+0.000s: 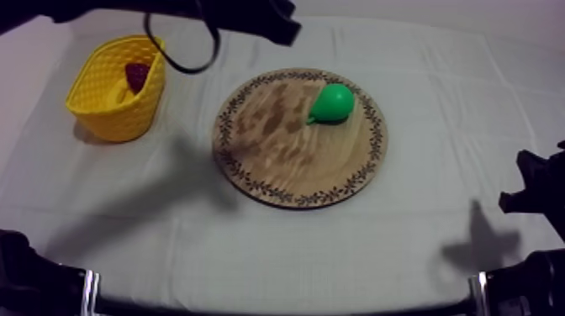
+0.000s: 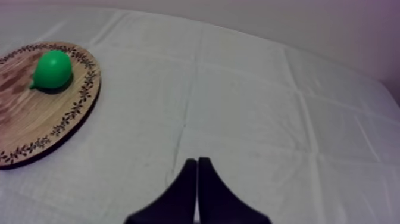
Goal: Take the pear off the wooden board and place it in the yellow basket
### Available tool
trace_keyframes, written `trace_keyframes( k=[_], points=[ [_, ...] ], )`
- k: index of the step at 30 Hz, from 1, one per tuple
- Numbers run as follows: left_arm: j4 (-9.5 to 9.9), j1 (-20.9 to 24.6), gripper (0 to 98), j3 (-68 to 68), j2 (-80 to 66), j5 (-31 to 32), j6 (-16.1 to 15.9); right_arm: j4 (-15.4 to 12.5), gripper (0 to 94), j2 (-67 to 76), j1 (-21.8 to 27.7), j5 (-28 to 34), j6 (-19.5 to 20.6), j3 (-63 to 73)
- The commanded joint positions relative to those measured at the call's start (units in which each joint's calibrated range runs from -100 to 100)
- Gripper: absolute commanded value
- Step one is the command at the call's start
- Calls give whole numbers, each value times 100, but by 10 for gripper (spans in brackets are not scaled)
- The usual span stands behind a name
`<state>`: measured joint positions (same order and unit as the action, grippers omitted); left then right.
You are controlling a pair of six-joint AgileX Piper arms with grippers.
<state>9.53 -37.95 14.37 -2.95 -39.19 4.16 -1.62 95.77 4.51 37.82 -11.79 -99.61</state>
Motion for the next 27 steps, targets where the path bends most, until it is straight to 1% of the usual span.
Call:
trace_keyframes(
  k=[1,4,8,16,26,27],
  points=[
    [68,-28,0,-60,376,39,29,4,5,-1,1,0,0,-5],
    [148,-67,0,-178,780,122,81,4,5,-1,1,0,0,-5],
    [181,-81,0,-313,1279,276,92,4,5,-1,1,0,0,-5],
    [191,-63,0,-710,2139,391,86,4,5,-1,1,0,0,-5],
    [168,-31,0,-1080,2681,394,-67,4,5,-1,1,0,0,-5],
    [166,-22,11,-1114,2721,396,-89,4,5,-1,1,0,0,-5]
  ],
)
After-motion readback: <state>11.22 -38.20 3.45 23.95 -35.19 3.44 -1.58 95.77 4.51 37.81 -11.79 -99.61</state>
